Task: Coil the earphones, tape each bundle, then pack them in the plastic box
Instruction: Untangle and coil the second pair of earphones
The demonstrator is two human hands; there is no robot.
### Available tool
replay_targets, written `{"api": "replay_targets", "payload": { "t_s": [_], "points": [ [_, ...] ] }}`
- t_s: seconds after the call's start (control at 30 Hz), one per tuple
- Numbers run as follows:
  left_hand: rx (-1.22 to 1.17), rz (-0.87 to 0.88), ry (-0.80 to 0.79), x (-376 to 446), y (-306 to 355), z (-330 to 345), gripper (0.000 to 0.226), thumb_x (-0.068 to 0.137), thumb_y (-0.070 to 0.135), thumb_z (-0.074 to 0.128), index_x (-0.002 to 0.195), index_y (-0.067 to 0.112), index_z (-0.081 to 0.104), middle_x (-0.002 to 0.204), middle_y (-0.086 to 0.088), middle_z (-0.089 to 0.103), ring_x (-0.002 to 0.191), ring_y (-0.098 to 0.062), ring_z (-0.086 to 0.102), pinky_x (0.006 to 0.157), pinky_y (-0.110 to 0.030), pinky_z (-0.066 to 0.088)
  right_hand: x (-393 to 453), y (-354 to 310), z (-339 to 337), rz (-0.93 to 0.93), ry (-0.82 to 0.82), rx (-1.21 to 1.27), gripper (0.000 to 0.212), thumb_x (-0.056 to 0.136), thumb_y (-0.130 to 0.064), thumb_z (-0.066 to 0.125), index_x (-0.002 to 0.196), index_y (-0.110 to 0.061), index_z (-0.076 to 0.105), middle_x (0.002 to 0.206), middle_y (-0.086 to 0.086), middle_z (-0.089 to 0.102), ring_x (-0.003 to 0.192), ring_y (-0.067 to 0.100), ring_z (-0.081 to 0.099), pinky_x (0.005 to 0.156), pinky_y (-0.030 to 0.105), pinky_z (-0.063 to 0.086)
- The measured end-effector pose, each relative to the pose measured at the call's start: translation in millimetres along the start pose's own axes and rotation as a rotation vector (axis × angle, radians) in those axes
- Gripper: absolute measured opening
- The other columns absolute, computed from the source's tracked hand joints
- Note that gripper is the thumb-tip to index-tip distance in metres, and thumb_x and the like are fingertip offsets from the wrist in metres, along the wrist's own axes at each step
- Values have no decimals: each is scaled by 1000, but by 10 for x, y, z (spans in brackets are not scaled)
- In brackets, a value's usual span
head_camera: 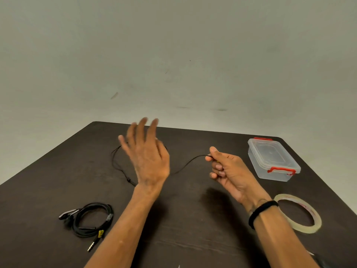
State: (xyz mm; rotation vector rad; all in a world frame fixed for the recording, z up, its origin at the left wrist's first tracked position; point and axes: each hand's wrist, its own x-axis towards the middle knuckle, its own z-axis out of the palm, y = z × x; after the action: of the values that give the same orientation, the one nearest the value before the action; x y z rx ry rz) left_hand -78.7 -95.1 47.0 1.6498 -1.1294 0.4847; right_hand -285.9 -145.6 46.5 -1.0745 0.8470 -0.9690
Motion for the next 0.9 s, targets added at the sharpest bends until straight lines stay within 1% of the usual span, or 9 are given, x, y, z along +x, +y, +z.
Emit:
{"api": "replay_targets", "payload": {
  "t_s": [0.07, 0.17, 0.27, 0.4, 0.5, 0.6, 0.7, 0.8, 0.9],
  "points": [
    [-61, 240, -101, -97, 155, 53, 47, 96, 17, 49, 142, 20, 60, 148, -1, 56, 147, -23, 41, 127, -59, 13, 12, 24, 55, -1, -24, 45, 31, 102, -29, 67, 91, -3, 79, 59, -3, 41, 48, 6, 32, 55, 24, 42],
    [-165, 416, -311, -317, 333, 166, 39, 105, 28, 45, 138, 18, 62, 128, 2, 67, 122, -15, 60, 122, -52, 29, 17, 41, 76, -26, -125, 134, 26, 103, -18, 64, 88, -6, 81, 66, 0, 47, 54, 7, 39, 58, 25, 47],
    [-305, 328, -421, -373, 340, 203, 32, 109, 31, 47, 134, 18, 64, 116, 4, 69, 103, -12, 65, 98, -34, 51, 20, 44, 38, -64, -201, 138, 20, 101, -14, 65, 101, -3, 82, 73, 3, 58, 63, 9, 51, 66, 26, 57],
    [-354, 145, -471, -214, 231, 212, 31, 105, 47, 53, 95, 25, 72, 73, 10, 67, 67, -6, 60, 63, -23, 44, 30, 55, -25, -155, -271, 134, 26, 97, -10, 69, 120, -3, 78, 93, 8, 75, 81, 12, 69, 81, 30, 61],
    [-341, 85, -432, -153, 159, 197, 41, 101, 55, 56, 75, 24, 63, 54, 5, 52, 51, -10, 45, 50, -21, 33, 54, 64, -40, -363, -61, -336, 20, 100, -9, 70, 114, -19, 81, 99, 2, 82, 94, 10, 76, 89, 31, 61],
    [-327, 63, -406, -96, 96, 177, 41, 100, 57, 56, 73, 26, 59, 54, 5, 55, 50, -10, 48, 49, -17, 34, 79, 114, -41, -536, 246, -745, 21, 99, -13, 72, 103, -33, 78, 87, -15, 80, 92, -5, 72, 83, 13, 53],
    [-283, 62, -418, -97, 95, 200, 43, 99, 59, 56, 71, 26, 59, 53, 6, 55, 50, -9, 50, 49, -17, 37, 41, 151, -35, -611, 449, -946, 18, 98, -13, 72, 108, -26, 78, 97, -10, 78, 98, 5, 70, 80, 12, 52],
    [-283, 68, -416, -156, 138, 221, 42, 99, 58, 58, 73, 25, 59, 54, 5, 57, 51, -13, 54, 52, -31, 47, -14, 211, 79, -785, 467, -1155, 17, 96, -12, 73, 111, -16, 78, 111, 3, 72, 109, 22, 61, 89, 37, 56],
    [-304, 108, -400, -186, 146, 227, 37, 101, 54, 58, 77, 26, 61, 57, 7, 59, 52, -12, 57, 50, -36, 50, -72, 247, 285, -906, 382, -1101, 16, 95, -18, 74, 111, -17, 77, 100, -1, 61, 90, 13, 58, 74, 25, 52]
  ]
}}
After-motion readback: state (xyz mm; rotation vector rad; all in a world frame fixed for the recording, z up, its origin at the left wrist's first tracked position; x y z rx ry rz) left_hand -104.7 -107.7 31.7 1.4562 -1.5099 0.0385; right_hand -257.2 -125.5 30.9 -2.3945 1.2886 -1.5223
